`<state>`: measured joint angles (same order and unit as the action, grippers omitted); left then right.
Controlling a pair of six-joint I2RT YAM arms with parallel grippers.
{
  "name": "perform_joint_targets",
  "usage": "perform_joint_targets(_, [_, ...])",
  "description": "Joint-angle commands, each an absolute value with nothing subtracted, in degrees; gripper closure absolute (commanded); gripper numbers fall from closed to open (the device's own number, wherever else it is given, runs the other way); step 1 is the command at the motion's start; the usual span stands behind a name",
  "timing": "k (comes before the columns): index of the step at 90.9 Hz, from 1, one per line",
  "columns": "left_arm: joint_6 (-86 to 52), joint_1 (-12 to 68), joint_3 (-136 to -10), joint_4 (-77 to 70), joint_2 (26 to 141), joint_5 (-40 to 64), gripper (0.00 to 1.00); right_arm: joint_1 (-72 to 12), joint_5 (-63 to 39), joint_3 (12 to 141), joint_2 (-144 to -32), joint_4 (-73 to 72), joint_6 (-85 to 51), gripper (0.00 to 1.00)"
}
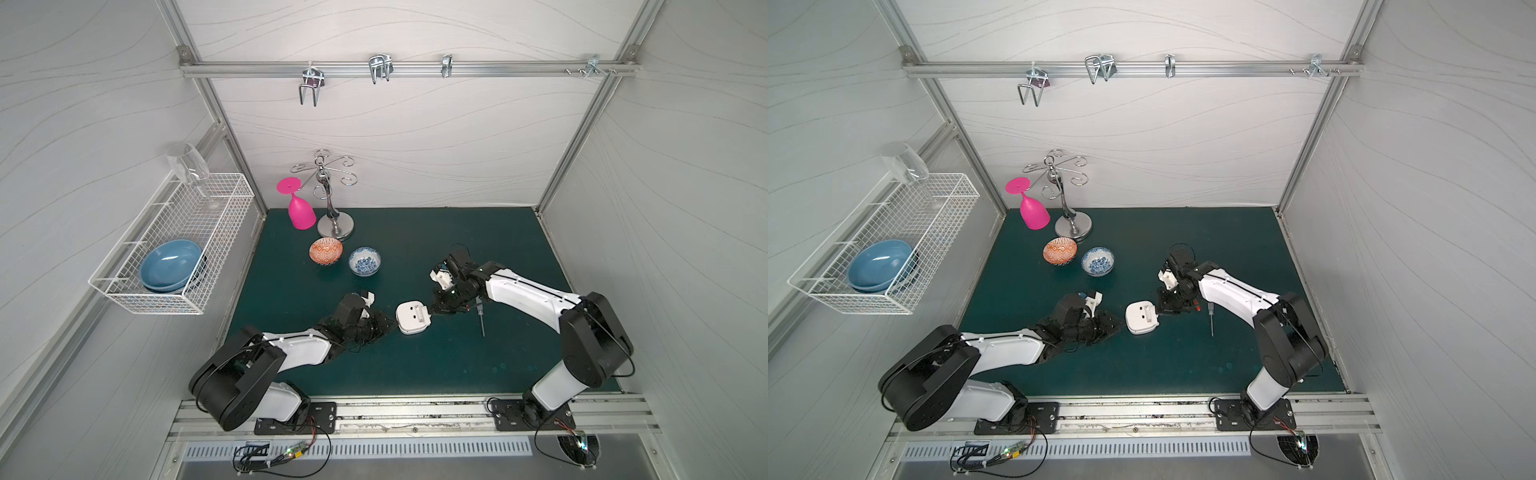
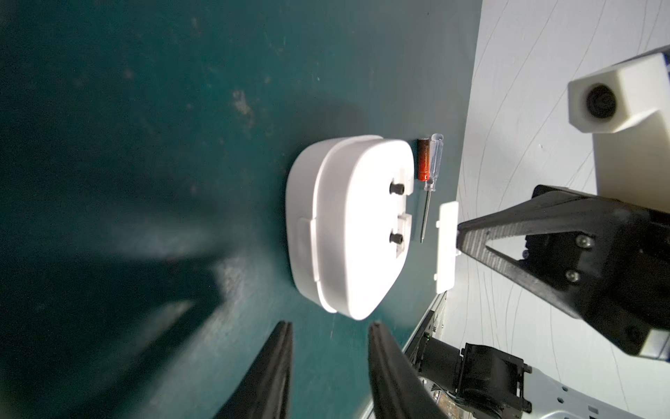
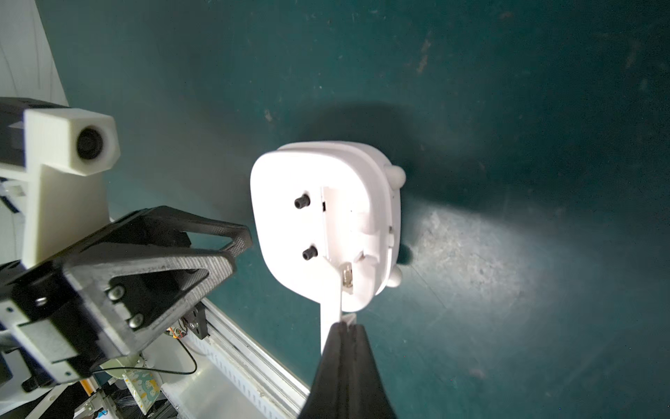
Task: Remove the battery from the alarm
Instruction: Install the cover on the alarm.
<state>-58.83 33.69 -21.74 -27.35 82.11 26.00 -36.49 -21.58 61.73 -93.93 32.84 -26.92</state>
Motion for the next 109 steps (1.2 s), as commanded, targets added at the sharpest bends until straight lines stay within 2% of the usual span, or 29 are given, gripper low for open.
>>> perform_joint_targets(1, [-57.8,33.2,-24.8,-33.8,85.0,28.3,0.62,-37.0,-21.8,63.7,-95.9,31.8,-25.8,0.99])
perform_joint_targets(50, [-59.1,33.1,-26.6,-36.6,92.1,28.7,0.64,-37.9,-21.4,66.2,-100.6,30.9,-24.5,0.99])
perform_joint_targets(109, [-59.3,33.1,-26.1,-36.9,92.7,28.4,0.65,-38.0,-16.3,66.2,-98.1,34.1,-22.6,0.99])
